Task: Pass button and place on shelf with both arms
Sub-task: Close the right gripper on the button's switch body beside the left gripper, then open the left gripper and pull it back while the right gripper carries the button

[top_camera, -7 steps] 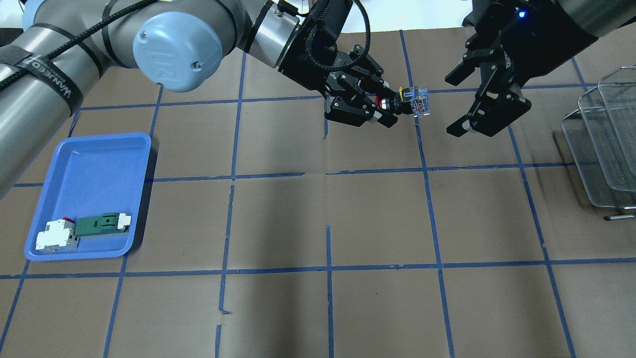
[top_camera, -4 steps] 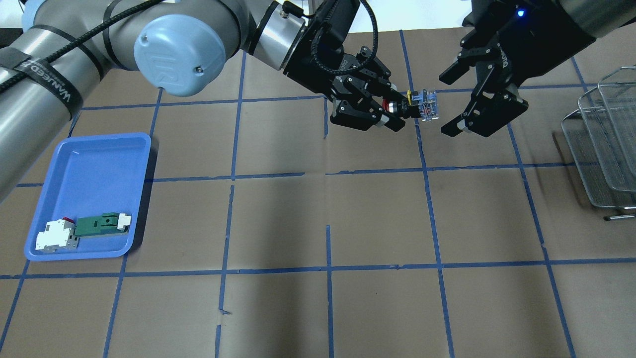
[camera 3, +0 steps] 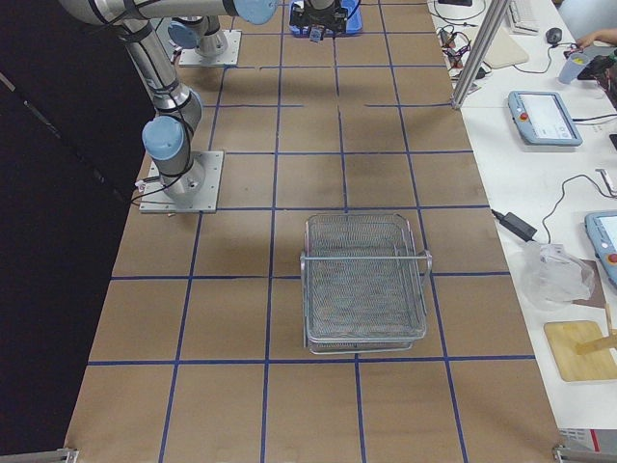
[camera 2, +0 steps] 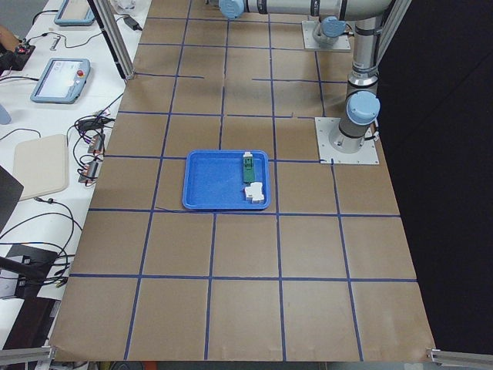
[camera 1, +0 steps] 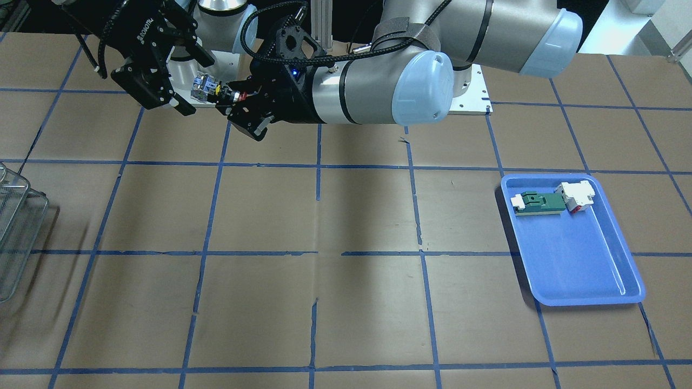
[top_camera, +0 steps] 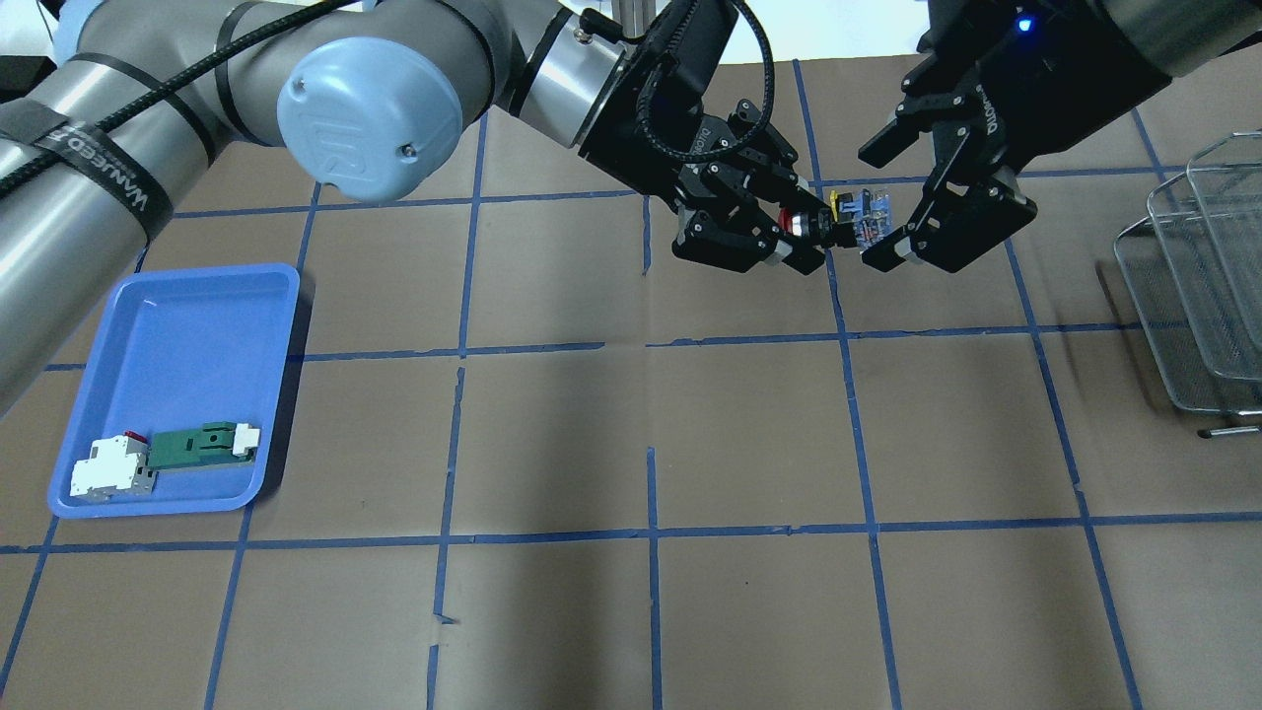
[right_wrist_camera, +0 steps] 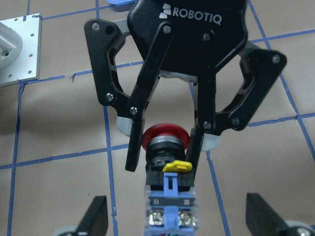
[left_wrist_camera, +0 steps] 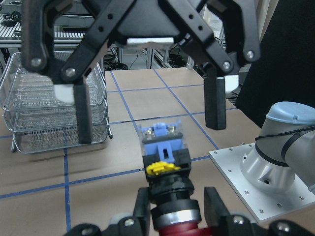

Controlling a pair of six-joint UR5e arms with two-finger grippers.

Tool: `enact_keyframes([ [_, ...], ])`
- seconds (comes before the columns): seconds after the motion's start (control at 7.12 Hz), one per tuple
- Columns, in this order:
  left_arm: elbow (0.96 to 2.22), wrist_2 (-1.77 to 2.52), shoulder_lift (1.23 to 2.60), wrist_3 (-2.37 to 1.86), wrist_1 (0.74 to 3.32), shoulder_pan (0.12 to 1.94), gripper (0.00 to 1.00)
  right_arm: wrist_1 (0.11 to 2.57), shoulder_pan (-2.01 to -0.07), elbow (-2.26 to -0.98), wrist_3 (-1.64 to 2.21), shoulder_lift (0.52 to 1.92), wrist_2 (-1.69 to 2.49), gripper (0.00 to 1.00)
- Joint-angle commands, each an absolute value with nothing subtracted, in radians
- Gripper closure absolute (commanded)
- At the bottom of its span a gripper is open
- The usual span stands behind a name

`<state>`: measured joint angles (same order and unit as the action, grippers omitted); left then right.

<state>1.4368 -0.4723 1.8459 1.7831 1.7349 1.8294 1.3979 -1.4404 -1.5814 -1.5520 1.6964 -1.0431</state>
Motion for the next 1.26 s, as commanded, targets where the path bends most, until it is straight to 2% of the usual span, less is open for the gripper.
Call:
enact_keyframes([
  [0.0,1.439,-0.466,1.832,1.775,1.735,1.830,1.00,1.373,-1.442,-1.588,-1.552,1.701,-1.045,0.15],
  [0.14,1.440,-0.468,1.829,1.775,1.735,1.830,1.00,1.373,-1.440,-1.586,-1.555,1.703,-1.048,0.37],
  [0.28,1.442,-0.468,1.833,1.778,1.735,1.830,1.00,1.374,-1.439,-1.580,-1.560,1.707,-1.054,0.71],
  [0.42,1.440,-0.466,1.829,1.775,1.735,1.830,1.00,1.373,-1.439,-1.585,-1.562,1.716,-1.055,0.92],
  [0.56,1.440,-0.468,1.827,1.775,1.735,1.830,1.00,1.371,-1.439,-1.585,-1.559,1.723,-1.057,1.00],
  [0.7,1.436,-0.468,1.828,1.757,1.735,1.830,1.00,1.370,-1.440,-1.585,-1.557,1.724,-1.055,1.00],
  [0.84,1.434,-0.471,1.833,1.741,1.729,1.832,0.37,1.370,-1.440,-1.585,-1.559,1.723,-1.055,1.00],
  [0.98,1.427,-0.479,1.833,1.741,1.723,1.830,0.00,1.370,-1.440,-1.586,-1.559,1.724,-1.055,1.00],
  [1.12,1.425,-0.482,1.833,1.726,1.723,1.830,0.00,1.368,-1.440,-1.586,-1.557,1.724,-1.055,1.00],
])
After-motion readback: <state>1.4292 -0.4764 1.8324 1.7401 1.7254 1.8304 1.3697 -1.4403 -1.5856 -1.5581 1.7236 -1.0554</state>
